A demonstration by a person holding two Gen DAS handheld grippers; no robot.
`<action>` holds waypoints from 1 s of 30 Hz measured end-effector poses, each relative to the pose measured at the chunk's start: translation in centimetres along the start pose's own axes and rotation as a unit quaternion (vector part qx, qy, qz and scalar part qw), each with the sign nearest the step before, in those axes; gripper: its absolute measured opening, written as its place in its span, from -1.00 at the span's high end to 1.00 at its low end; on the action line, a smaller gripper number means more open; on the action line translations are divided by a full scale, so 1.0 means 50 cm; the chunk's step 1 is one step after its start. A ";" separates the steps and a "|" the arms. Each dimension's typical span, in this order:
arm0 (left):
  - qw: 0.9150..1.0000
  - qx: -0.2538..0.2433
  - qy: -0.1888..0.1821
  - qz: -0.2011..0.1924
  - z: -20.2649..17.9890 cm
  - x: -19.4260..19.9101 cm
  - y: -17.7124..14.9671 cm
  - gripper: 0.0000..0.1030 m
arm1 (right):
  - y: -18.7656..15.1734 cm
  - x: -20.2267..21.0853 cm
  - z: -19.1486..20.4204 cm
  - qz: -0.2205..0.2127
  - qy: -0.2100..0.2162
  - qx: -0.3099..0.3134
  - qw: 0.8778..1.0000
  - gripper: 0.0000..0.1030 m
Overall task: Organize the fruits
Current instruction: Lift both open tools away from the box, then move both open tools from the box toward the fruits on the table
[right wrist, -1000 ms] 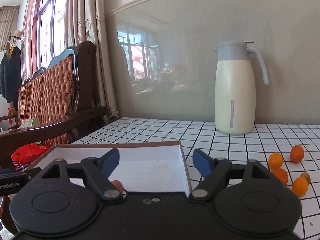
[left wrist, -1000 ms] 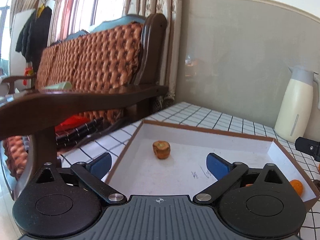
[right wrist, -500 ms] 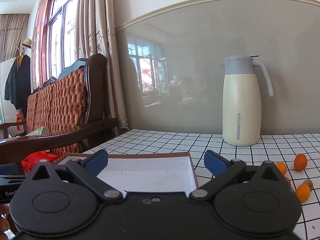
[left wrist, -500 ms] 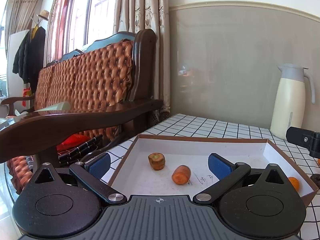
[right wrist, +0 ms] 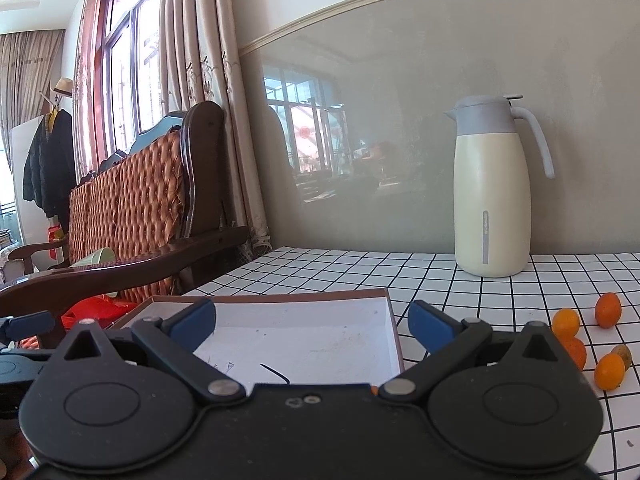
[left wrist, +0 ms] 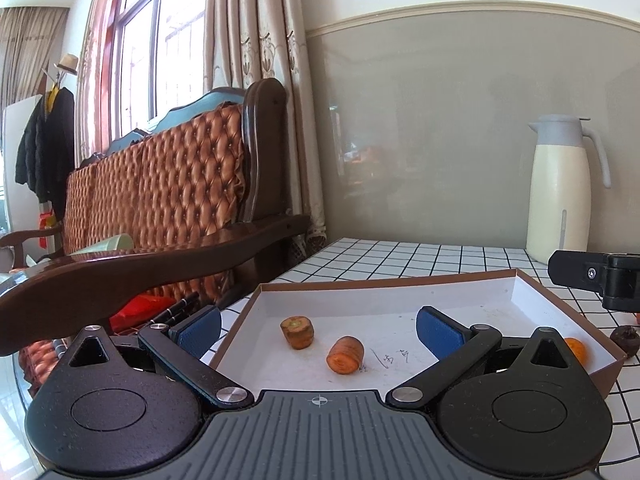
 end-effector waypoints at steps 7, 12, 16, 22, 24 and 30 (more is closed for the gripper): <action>1.000 0.011 -0.002 0.000 0.000 0.013 -0.002 -1.00 | -0.004 0.021 -0.003 -0.004 -0.002 0.008 1.000 -0.88; 1.000 0.010 -0.002 0.005 -0.003 0.017 -0.008 -1.00 | -0.002 0.041 -0.012 -0.009 -0.005 0.009 1.000 -0.88; 1.000 0.013 -0.007 0.008 -0.010 0.021 -0.009 -1.00 | -0.010 0.047 -0.021 -0.001 -0.006 0.012 1.000 -0.88; 1.000 0.012 -0.025 0.010 -0.035 0.026 -0.007 -0.99 | -0.019 0.064 -0.036 0.004 -0.016 0.024 1.000 -0.88; 0.999 0.010 -0.033 0.010 -0.049 0.028 -0.007 -1.00 | -0.020 0.071 -0.045 0.005 -0.019 0.024 1.000 -0.88; 0.998 -0.003 -0.058 0.006 -0.099 0.037 -0.003 -1.00 | -0.019 0.098 -0.077 0.004 -0.028 0.017 0.999 -0.88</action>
Point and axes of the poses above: each gripper's, at about its wrist camera, not at the fingertips, and x roughly against the way its jaws point, z to its left, y to its top, the point moved 9 cm from there along -x, roughly the way its jaws point, and after that the axes turned 2 degrees about z, right-handed, at the moved point
